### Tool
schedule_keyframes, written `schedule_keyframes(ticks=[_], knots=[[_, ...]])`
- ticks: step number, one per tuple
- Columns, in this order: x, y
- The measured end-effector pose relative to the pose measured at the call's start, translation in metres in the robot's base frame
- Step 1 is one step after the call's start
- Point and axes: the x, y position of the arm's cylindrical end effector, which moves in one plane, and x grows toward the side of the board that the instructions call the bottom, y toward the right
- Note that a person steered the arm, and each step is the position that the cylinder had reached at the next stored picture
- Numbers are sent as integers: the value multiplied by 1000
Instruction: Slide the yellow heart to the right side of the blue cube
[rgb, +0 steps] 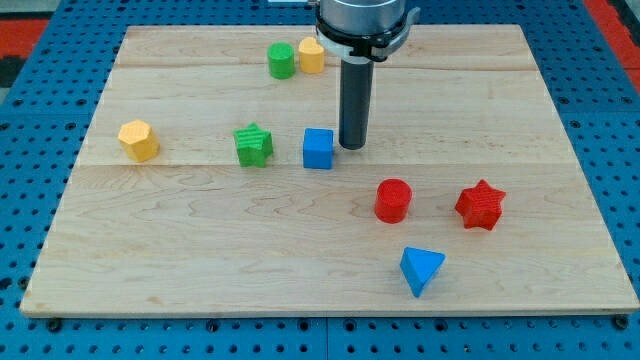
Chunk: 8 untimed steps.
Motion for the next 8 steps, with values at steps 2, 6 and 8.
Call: schedule_keyframes(ticks=[2,6,8], knots=[[-53,87],[-212,-61],[-134,-34]])
